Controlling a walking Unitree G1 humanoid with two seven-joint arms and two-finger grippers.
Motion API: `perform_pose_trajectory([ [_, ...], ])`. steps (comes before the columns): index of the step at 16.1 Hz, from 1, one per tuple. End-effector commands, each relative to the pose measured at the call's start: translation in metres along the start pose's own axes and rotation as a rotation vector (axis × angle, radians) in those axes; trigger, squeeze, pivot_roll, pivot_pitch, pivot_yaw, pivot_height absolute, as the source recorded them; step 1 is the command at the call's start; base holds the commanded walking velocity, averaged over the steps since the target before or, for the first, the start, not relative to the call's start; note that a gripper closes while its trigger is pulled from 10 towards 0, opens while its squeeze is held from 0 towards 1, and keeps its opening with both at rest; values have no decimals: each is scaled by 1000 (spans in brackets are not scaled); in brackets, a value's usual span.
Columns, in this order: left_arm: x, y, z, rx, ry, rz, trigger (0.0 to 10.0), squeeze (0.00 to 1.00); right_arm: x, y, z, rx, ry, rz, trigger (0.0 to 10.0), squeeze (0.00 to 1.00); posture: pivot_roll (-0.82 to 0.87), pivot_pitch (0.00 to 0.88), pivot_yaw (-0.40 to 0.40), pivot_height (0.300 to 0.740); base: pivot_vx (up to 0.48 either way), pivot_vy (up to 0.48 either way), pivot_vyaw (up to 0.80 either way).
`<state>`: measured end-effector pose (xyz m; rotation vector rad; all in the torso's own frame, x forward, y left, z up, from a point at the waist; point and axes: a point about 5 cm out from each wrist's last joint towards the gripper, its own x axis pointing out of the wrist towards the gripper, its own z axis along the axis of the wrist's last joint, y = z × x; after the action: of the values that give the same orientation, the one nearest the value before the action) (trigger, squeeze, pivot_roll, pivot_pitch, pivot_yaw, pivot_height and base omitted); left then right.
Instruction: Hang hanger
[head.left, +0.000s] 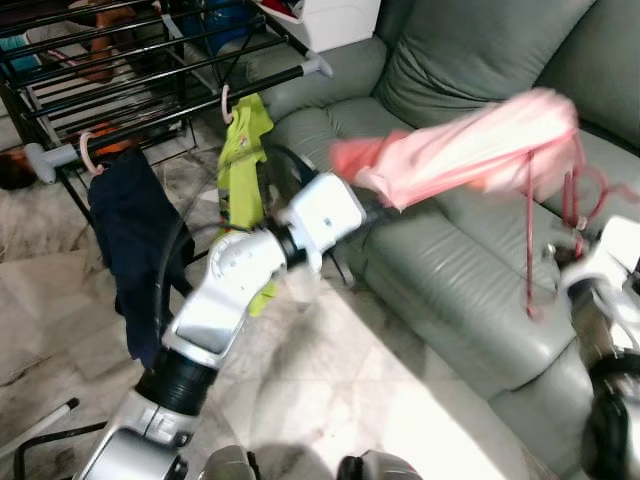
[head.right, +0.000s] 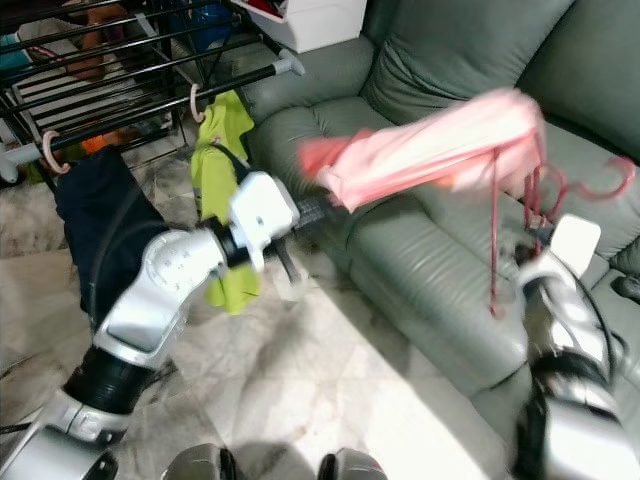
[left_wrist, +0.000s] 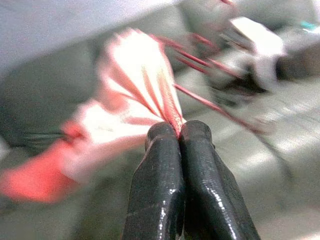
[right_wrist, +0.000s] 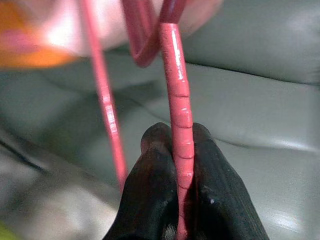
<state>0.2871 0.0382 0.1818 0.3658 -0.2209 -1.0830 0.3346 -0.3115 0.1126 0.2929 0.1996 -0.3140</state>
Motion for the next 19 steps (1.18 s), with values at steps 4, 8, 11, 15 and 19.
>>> perform_pose_trajectory([
  [4,-3,-2,-32,92,154,19,10000,0,-14,107,-18,-102,177,596,10000,0,-62,39,-39,740,0,0,0],
  [8,-7,3,-28,76,139,43,10000,0,-32,53,-80,-130,506,392,10000,0,-59,38,-47,740,0,0,0],
  [11,-6,5,-28,82,124,44,10000,0,-28,-17,-60,-46,387,-107,10000,0,-80,36,-31,740,0,0,0],
  [15,-4,7,-19,54,72,33,10000,0,-15,-7,-19,6,118,-129,10000,0,-79,33,-30,740,0,0,0],
  [19,-1,-24,-24,-36,55,-91,10000,0,6,51,49,478,-168,57,10000,0,-64,26,-30,740,0,0,0],
])
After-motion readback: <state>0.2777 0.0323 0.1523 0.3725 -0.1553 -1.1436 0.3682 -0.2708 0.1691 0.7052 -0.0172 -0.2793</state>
